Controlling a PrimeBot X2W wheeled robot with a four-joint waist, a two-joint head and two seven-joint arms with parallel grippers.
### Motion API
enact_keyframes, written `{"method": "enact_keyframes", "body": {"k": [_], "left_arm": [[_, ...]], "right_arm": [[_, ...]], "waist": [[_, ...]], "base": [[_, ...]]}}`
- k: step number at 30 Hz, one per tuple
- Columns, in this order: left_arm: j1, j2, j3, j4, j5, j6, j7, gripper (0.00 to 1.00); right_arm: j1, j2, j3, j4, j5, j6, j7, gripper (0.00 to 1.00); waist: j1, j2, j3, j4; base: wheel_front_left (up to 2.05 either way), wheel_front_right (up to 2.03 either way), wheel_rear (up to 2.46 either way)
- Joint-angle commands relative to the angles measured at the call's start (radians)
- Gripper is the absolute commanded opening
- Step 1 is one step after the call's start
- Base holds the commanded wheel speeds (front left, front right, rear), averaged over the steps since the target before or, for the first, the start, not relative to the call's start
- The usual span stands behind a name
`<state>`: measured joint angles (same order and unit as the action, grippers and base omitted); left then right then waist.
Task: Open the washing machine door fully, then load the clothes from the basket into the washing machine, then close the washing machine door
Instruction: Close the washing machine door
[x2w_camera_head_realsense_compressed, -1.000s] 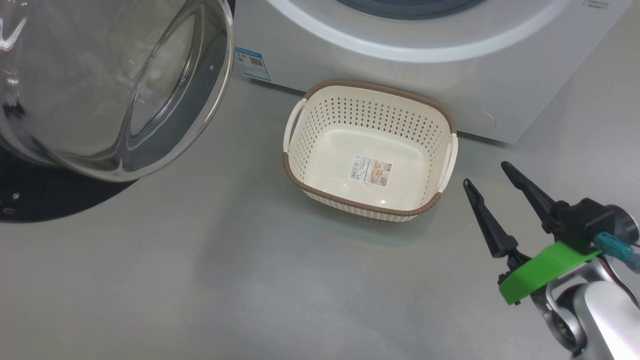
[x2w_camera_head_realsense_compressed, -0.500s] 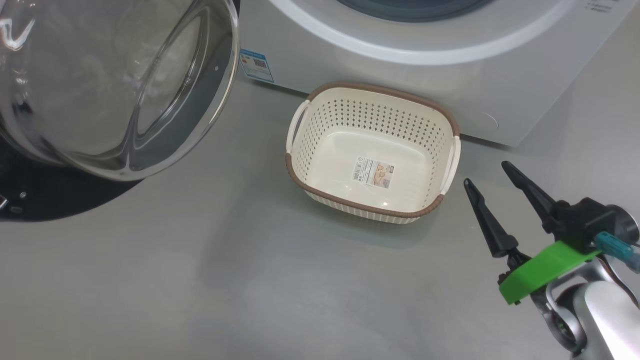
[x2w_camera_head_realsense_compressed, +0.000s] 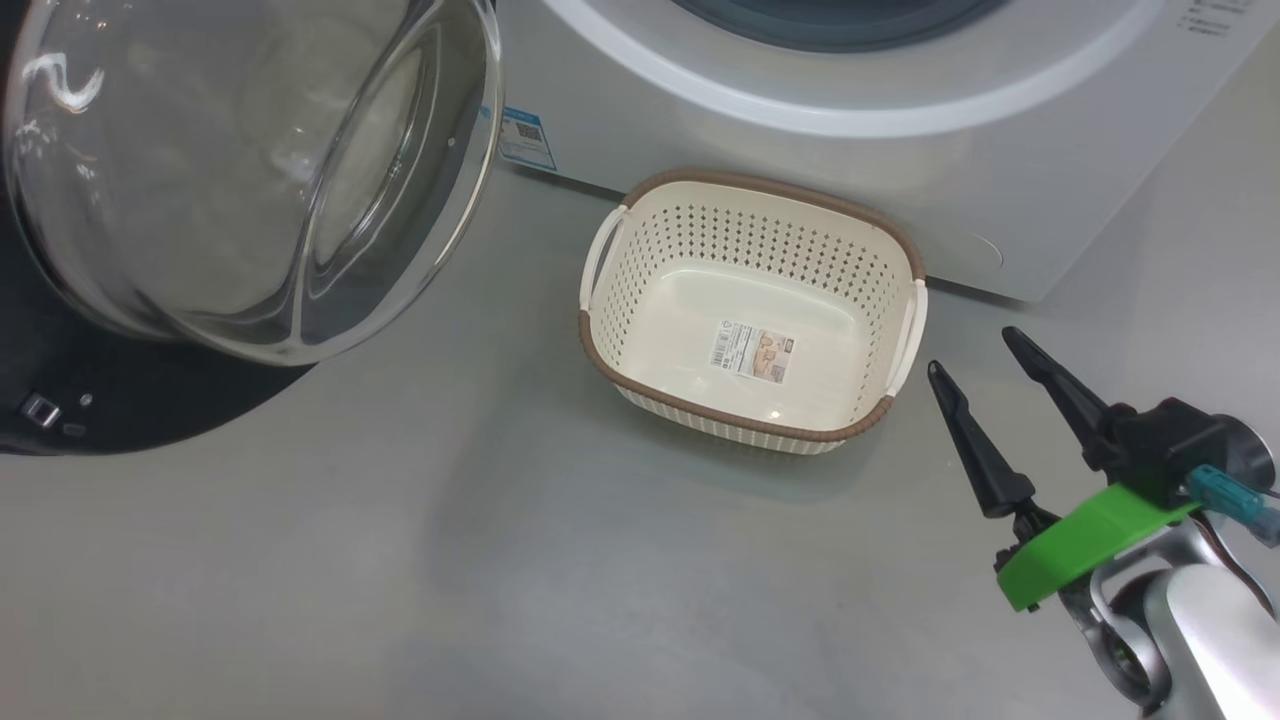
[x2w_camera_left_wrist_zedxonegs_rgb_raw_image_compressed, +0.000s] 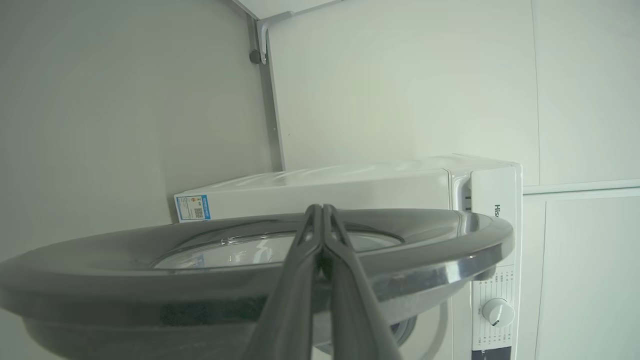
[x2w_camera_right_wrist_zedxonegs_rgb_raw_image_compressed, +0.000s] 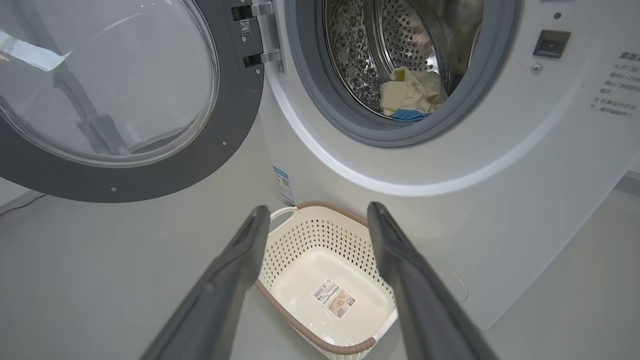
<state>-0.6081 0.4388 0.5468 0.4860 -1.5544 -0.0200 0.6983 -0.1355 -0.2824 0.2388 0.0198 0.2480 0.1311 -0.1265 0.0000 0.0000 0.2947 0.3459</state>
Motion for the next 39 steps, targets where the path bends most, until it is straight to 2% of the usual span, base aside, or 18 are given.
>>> {"method": "enact_keyframes", "body": {"k": [1,20,29,39], "left_arm": [[0.001,0.048,0.014,-0.044,-0.011,0.004,0.023,0.0],[0.108,-0.027,-0.01,-0.193,-0.068,0.054,0.144,0.0],[0.113,-0.039,-0.026,-0.225,-0.075,0.074,0.171,0.0],[0.111,-0.03,-0.057,-0.29,-0.09,0.132,0.235,0.0]], "right_arm": [[-0.026,-0.005,0.015,-0.027,0.01,0.0,-0.009,1.0],[-0.016,0.022,0.033,0.022,0.022,0.0,-0.04,1.0],[-0.01,0.035,0.039,0.039,0.026,0.0,-0.056,1.0],[-0.011,0.048,0.036,0.056,0.026,0.0,-0.074,1.0]], "waist": [[0.0,0.0,-0.002,0.002],[0.0,0.0,-0.075,0.009],[0.0,0.0,-0.099,-0.015],[0.0,0.0,-0.095,-0.034]], "base": [[0.0,0.0,0.0],[0.0,0.0,0.0],[0.0,0.0,0.0],[0.0,0.0,0.0]]}}
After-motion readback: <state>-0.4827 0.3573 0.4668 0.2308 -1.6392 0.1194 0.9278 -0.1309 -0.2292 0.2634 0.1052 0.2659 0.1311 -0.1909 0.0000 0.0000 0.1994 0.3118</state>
